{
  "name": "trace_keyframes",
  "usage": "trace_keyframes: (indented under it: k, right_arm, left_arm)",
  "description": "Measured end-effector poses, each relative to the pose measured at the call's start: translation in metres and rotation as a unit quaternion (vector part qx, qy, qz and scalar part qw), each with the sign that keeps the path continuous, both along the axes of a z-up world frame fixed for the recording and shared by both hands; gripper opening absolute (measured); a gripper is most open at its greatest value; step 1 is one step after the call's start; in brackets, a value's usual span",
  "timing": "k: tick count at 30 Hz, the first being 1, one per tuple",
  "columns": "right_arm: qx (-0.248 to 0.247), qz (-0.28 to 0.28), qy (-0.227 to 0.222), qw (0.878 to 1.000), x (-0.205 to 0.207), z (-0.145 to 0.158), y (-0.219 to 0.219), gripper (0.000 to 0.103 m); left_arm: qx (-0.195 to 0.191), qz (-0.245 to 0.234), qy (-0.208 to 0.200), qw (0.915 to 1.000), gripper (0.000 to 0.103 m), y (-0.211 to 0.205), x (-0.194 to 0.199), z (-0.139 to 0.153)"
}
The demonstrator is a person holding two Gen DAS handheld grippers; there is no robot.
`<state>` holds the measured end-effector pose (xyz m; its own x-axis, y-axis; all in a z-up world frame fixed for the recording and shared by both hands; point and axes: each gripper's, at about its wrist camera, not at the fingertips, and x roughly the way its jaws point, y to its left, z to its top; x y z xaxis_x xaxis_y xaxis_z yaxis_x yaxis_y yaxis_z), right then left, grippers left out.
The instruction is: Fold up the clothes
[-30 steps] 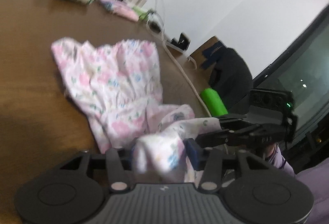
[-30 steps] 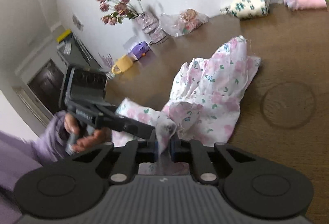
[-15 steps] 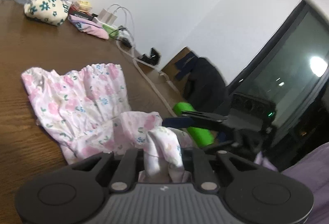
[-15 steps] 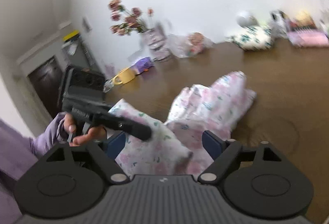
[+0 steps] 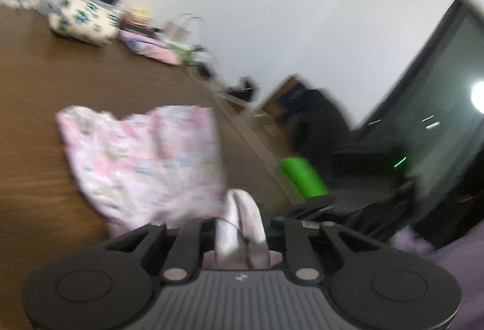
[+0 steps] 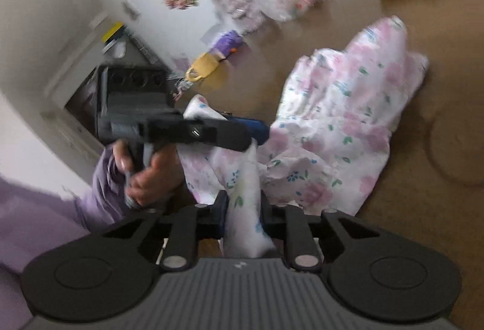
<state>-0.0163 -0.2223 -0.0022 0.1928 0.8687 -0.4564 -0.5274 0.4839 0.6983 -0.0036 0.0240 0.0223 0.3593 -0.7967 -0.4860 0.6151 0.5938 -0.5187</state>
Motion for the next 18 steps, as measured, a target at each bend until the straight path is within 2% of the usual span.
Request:
trace_keyframes:
  k: [1, 2, 3, 4, 7, 8, 9, 11, 13, 16, 18]
  right_arm:
    - [0.002, -0.02, 0.031, 0.999, 0.008, -0.003, -0.002, 0.019]
    - [0.008, -0.047, 0.067, 0.997, 0.017, -0.008, -0.005, 0.026]
    - [0.012, -0.069, 0.085, 0.994, 0.022, -0.01, -0.009, 0.029]
    - [0.013, -0.087, 0.093, 0.992, 0.026, -0.011, -0.012, 0.037]
    - [0.01, -0.101, 0.067, 0.993, 0.021, -0.003, -0.023, 0.055]
    - [0.013, -0.107, 0.062, 0.992, 0.017, -0.001, -0.028, 0.056]
    - [0.016, -0.113, 0.058, 0.992, 0.014, 0.0, -0.033, 0.054]
    - [0.017, -0.121, 0.064, 0.99, 0.013, -0.003, -0.037, 0.01]
    - [0.015, -0.136, 0.044, 0.99, 0.006, 0.0, -0.038, 0.007]
    - [0.003, -0.177, -0.002, 0.984, -0.002, 0.01, -0.038, 0.006]
    - [-0.012, -0.202, -0.032, 0.979, -0.006, 0.015, -0.036, 0.006]
  left_arm:
    - [0.011, 0.008, -0.001, 0.9999, 0.016, -0.001, 0.001, -0.003]
    - [0.02, 0.016, 0.001, 0.9997, 0.016, -0.001, 0.003, -0.006]
    - [0.028, 0.024, 0.003, 0.9993, 0.016, -0.002, 0.005, -0.008]
    - [0.031, 0.033, 0.005, 0.999, 0.016, 0.0, 0.006, -0.01]
    - [0.027, 0.058, 0.013, 0.9979, 0.015, 0.01, 0.011, -0.015]
    - [0.025, 0.066, 0.015, 0.9974, 0.015, 0.013, 0.012, -0.016]
    - [0.02, 0.071, 0.018, 0.9971, 0.015, 0.016, 0.013, -0.018]
    - [0.01, 0.074, 0.02, 0.997, 0.014, 0.014, 0.016, -0.018]
    - [0.008, 0.088, 0.019, 0.9959, 0.014, 0.012, 0.019, -0.018]
    - [-0.001, 0.11, 0.025, 0.9937, 0.022, 0.02, 0.021, -0.016]
    - [-0.003, 0.126, 0.009, 0.9919, 0.038, 0.028, 0.016, -0.008]
